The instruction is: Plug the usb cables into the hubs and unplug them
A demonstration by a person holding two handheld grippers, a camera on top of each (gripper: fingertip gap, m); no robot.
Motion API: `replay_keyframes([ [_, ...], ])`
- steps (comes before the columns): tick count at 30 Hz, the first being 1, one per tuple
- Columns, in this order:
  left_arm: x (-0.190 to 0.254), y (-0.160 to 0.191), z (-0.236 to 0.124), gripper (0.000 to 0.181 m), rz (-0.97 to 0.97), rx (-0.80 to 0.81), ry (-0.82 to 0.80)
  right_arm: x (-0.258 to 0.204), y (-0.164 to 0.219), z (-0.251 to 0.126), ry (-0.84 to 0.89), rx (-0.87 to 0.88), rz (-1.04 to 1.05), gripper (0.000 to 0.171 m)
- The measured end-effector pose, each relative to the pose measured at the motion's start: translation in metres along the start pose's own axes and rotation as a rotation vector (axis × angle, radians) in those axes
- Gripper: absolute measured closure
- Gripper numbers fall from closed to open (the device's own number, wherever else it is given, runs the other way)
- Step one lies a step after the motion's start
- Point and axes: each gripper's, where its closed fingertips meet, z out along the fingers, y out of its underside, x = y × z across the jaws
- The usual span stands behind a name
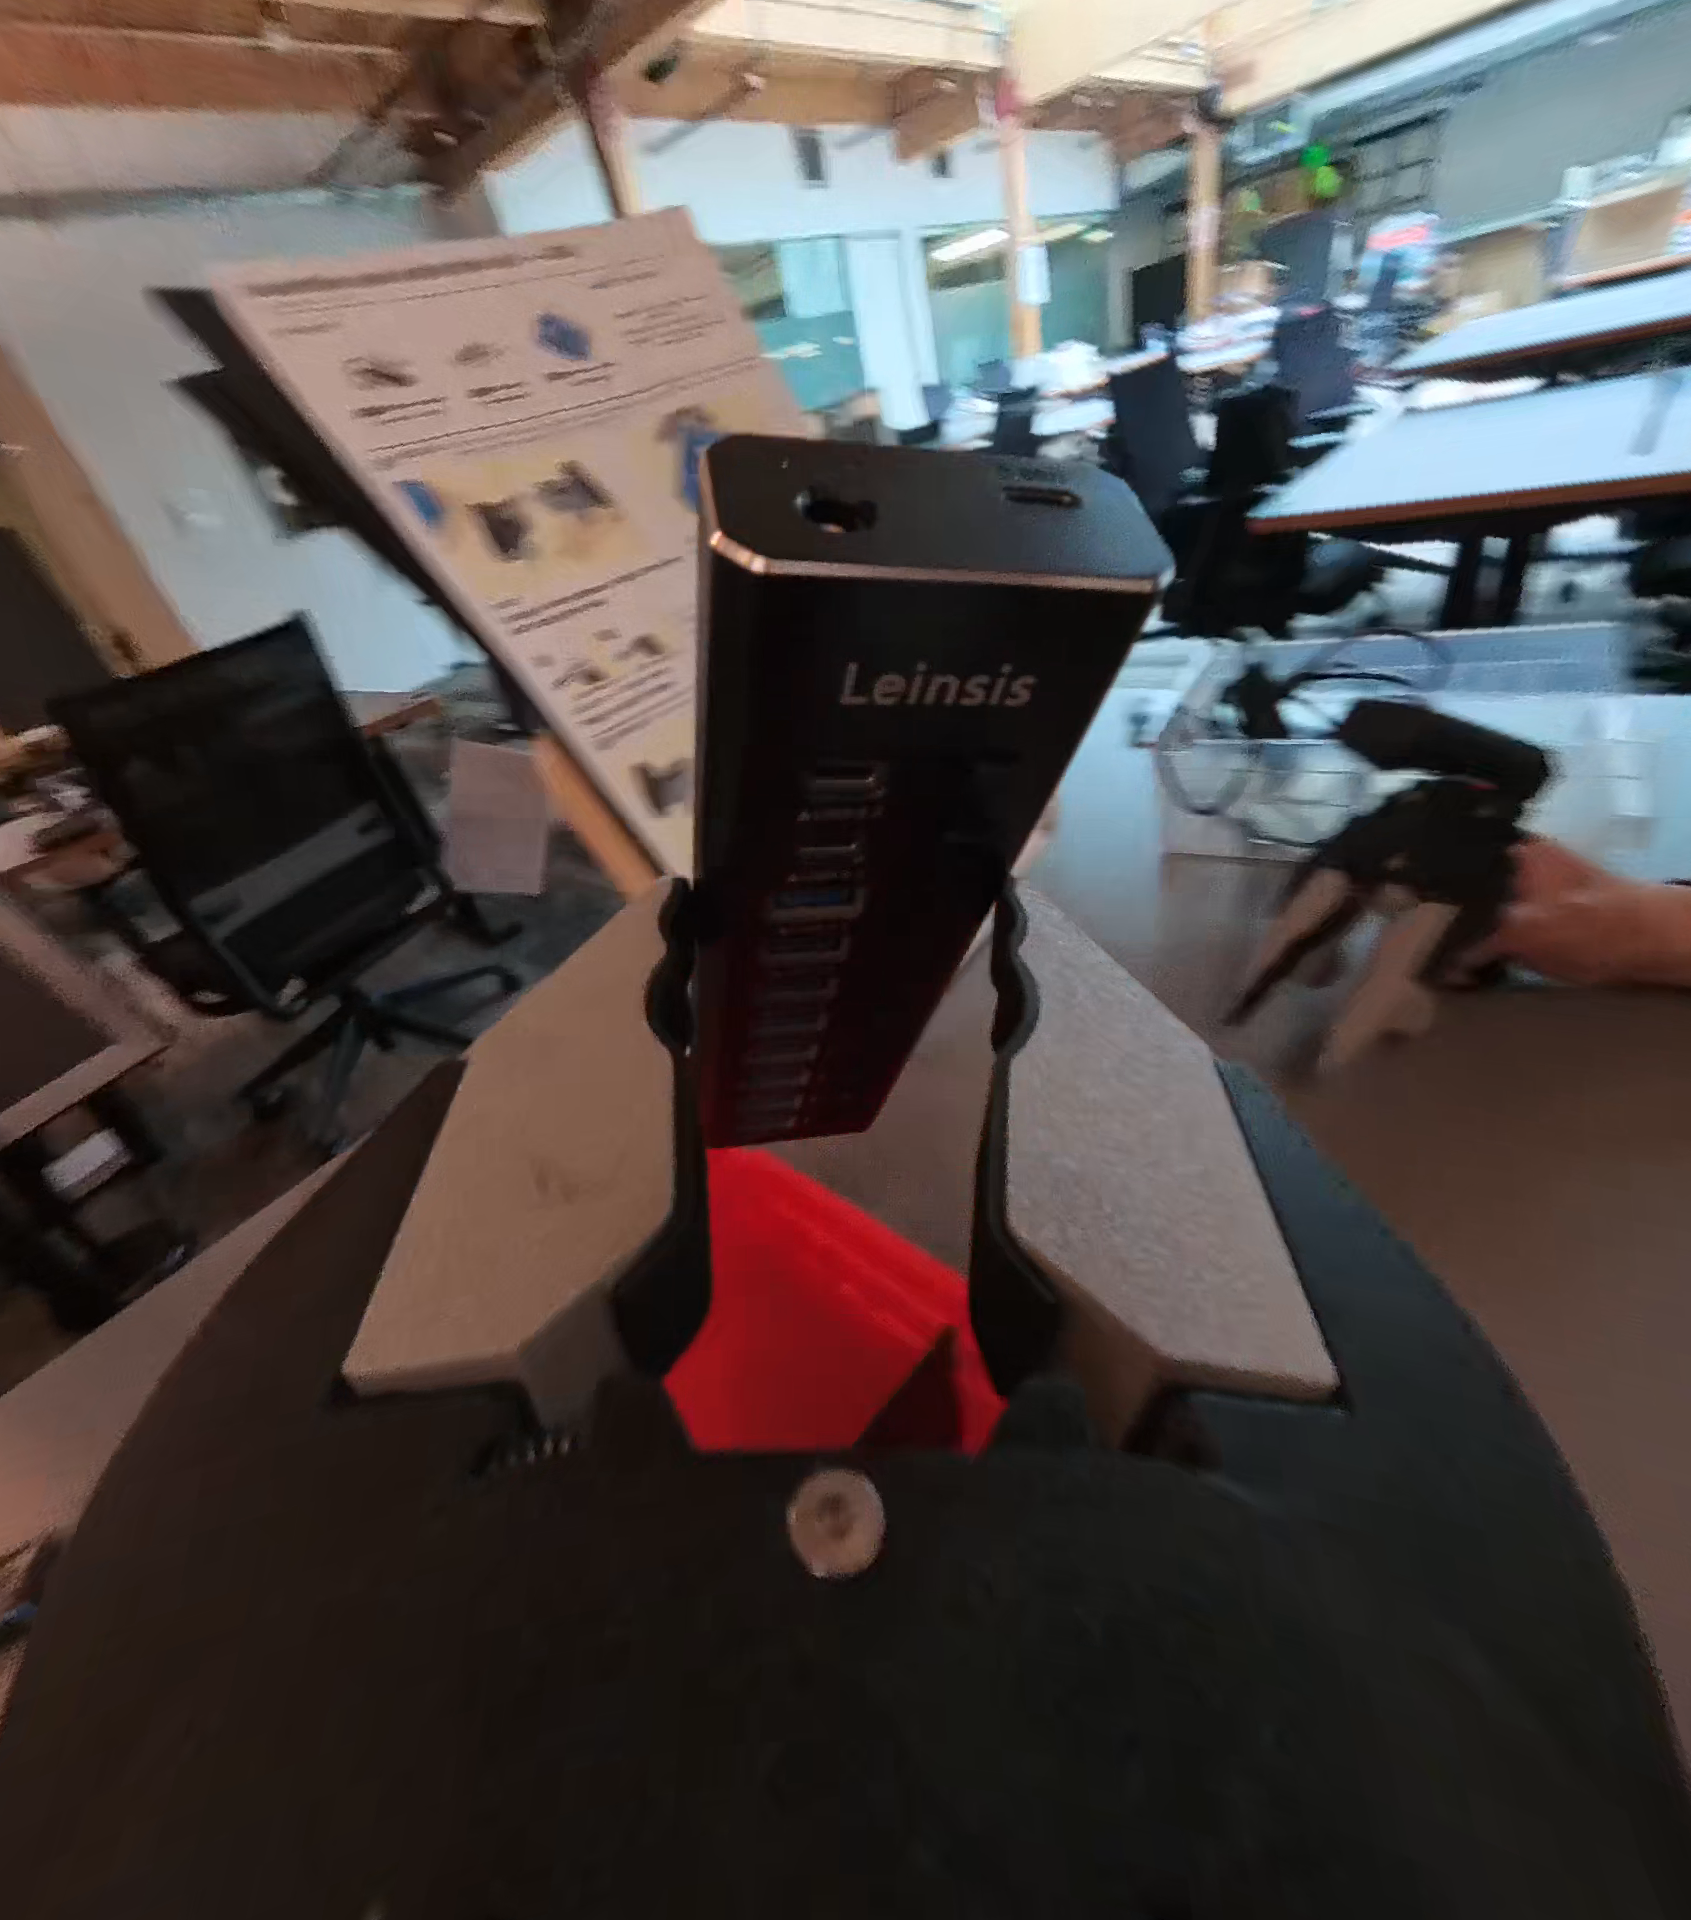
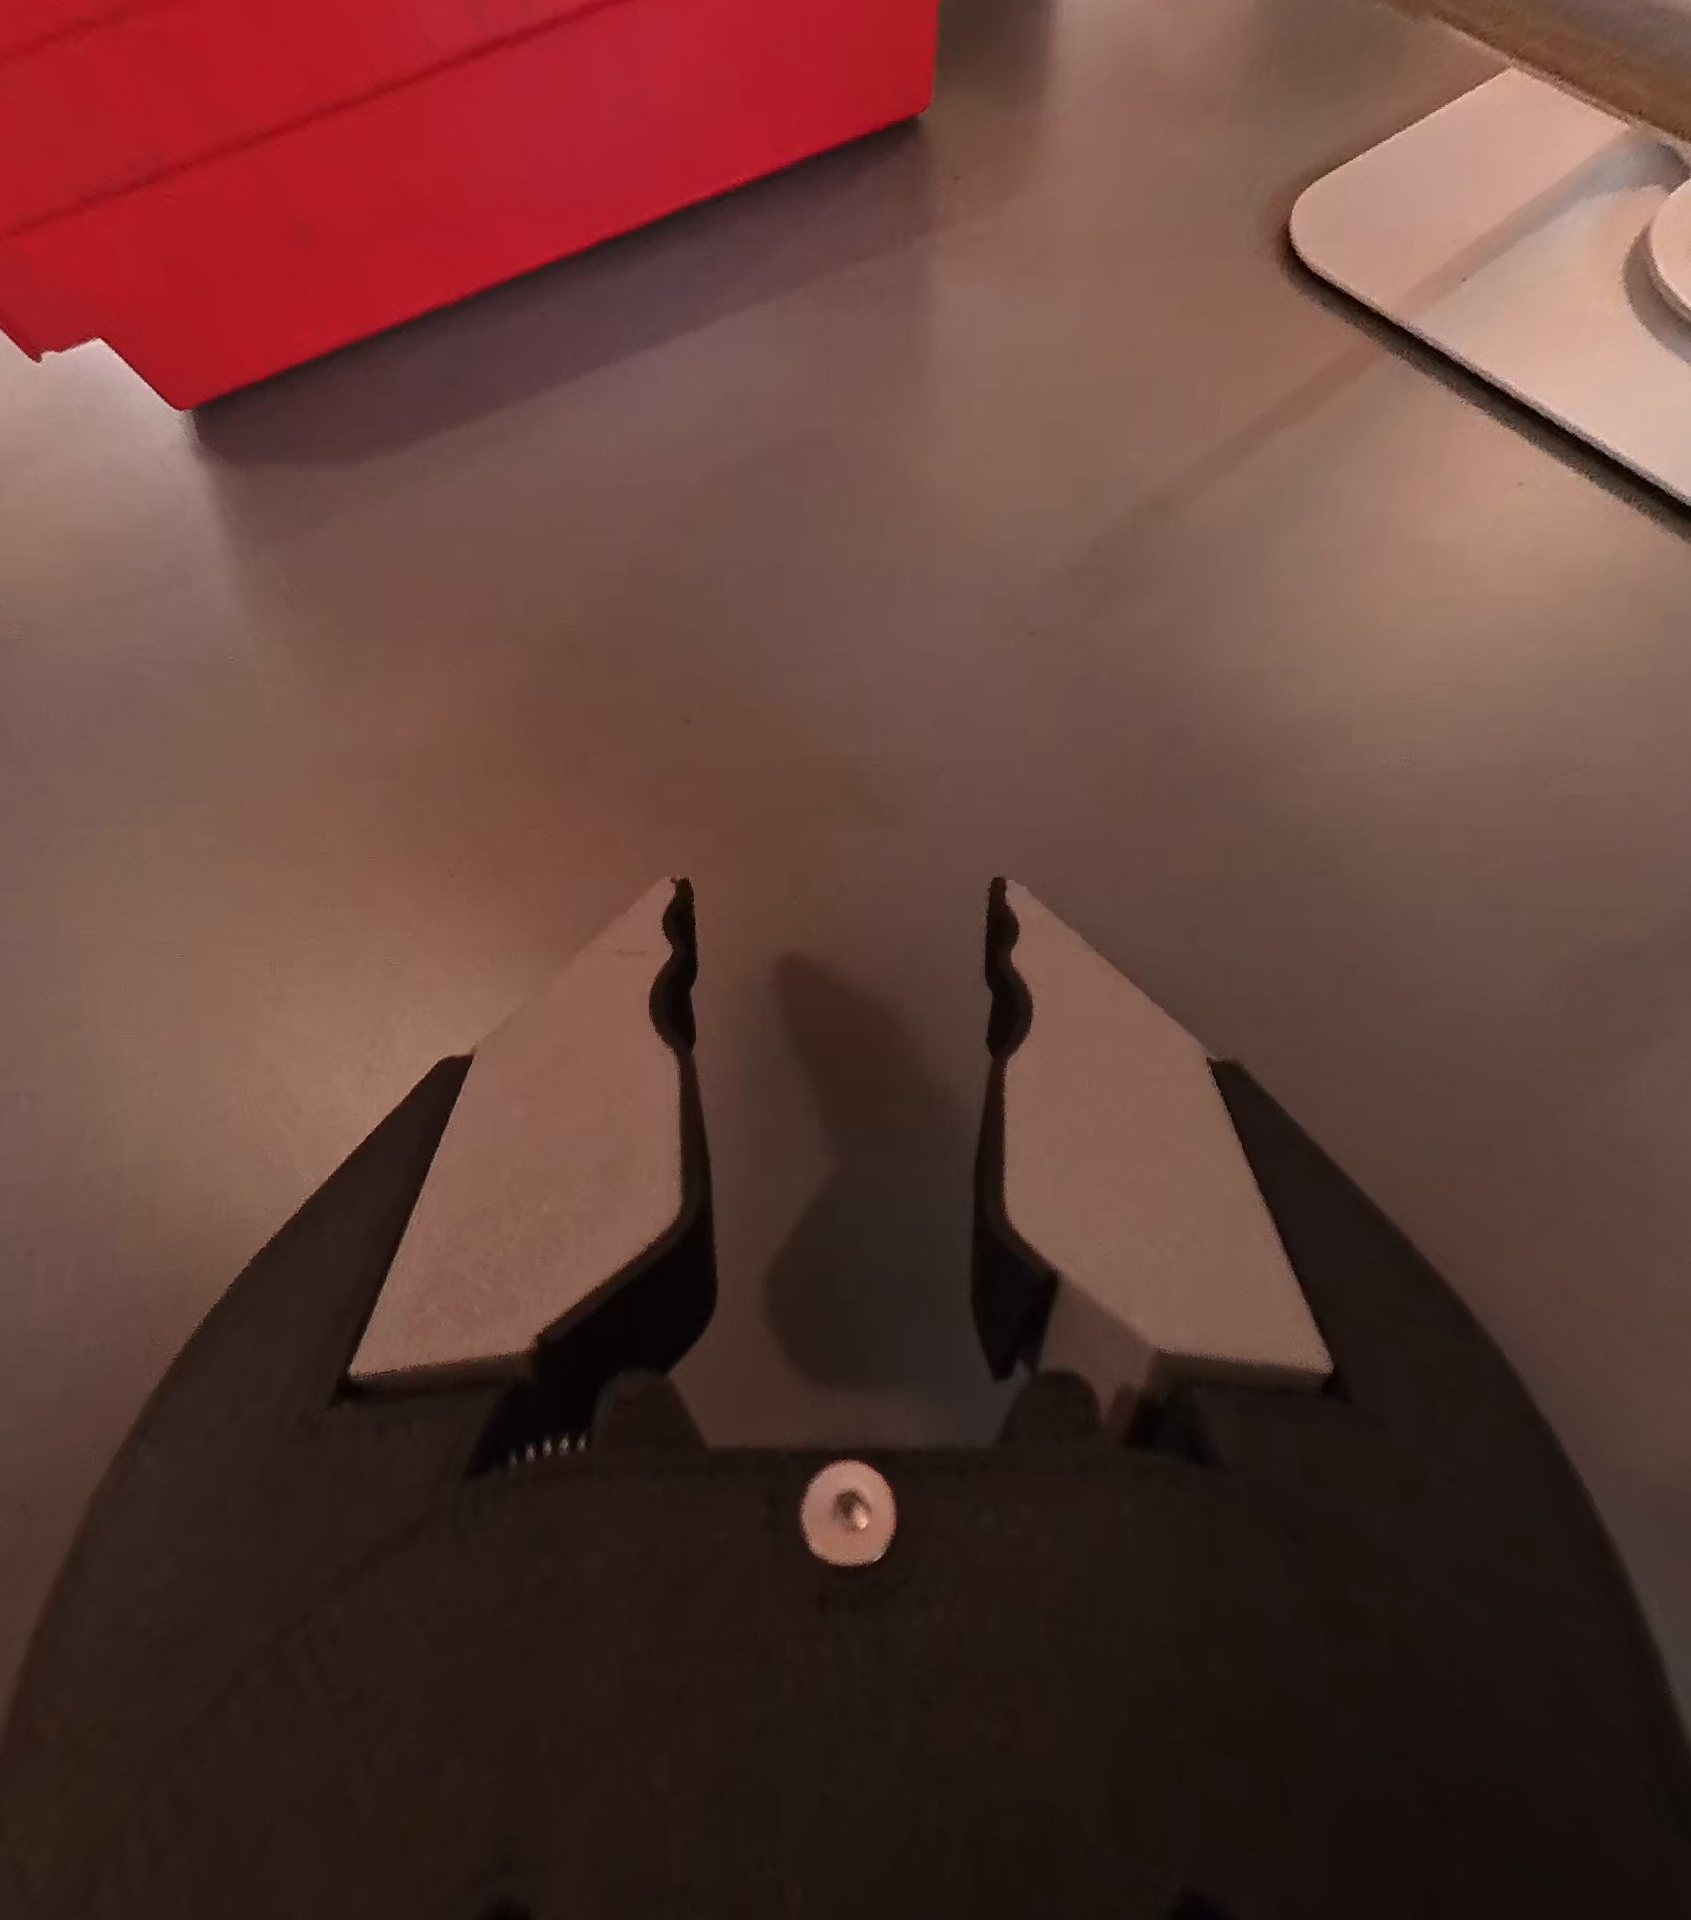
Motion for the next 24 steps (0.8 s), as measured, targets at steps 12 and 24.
replay_keyframes([
  [12, 0.195, 0.057, 0.040, 0.125, -0.054, -0.575, 0.571, 0.001, -0.015, -0.019, 0.018, 0.071, -0.006, 0.118],
  [24, 0.232, 0.232, 0.176, 0.125, 0.389, -1.077, 0.532, 0.041, -0.035, -0.058, 0.282, 0.193, -0.009, 0.123],
])
